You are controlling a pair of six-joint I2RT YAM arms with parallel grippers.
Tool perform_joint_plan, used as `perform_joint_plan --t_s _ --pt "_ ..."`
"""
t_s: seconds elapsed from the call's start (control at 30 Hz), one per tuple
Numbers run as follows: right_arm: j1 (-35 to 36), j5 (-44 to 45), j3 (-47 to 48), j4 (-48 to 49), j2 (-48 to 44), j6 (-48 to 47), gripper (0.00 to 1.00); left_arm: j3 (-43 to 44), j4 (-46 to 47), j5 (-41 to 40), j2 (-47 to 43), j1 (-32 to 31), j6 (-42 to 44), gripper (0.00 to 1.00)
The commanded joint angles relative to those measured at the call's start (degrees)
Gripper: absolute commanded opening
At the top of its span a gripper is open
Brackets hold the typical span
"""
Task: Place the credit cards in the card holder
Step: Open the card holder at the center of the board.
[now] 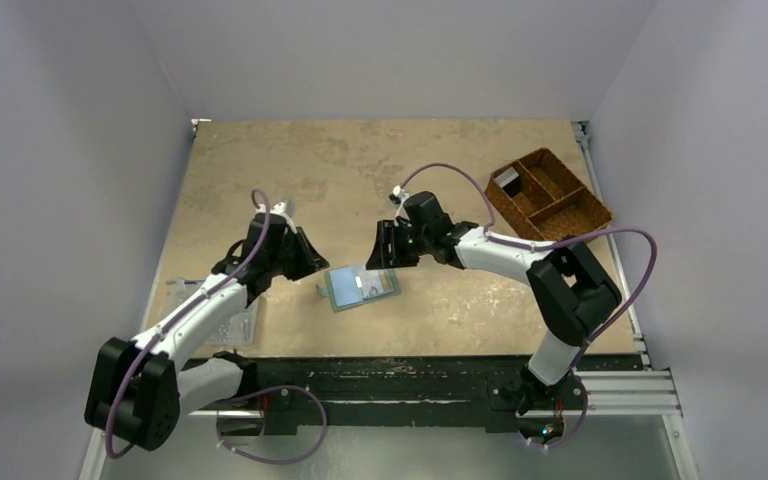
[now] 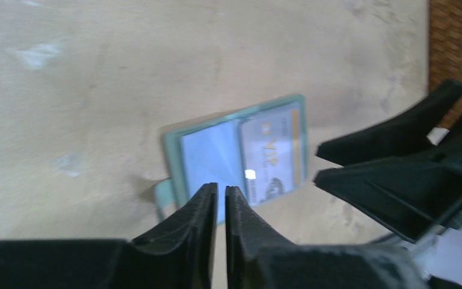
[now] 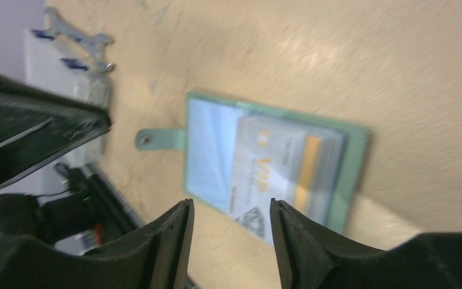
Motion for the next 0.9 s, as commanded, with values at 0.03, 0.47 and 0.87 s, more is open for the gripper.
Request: perform_joint_plan --t_s 0.03,0.47,0.87 --pt "2.84 0.69 3.64 -2.55 0.71 -4.24 0.52 -0.53 13.03 16.63 9.88 0.0 -1.85 0.03" --pt "11.54 14.51 11.61 -7.86 10.48 -7.32 0.09 -6.9 17.56 12.21 16.38 -0.05 -1.36 0.0" --pt "11.89 19.48 10.99 -10.56 5.76 -8.46 0.15 -5.78 16.2 10.95 16.84 -0.05 -0.59 0.0"
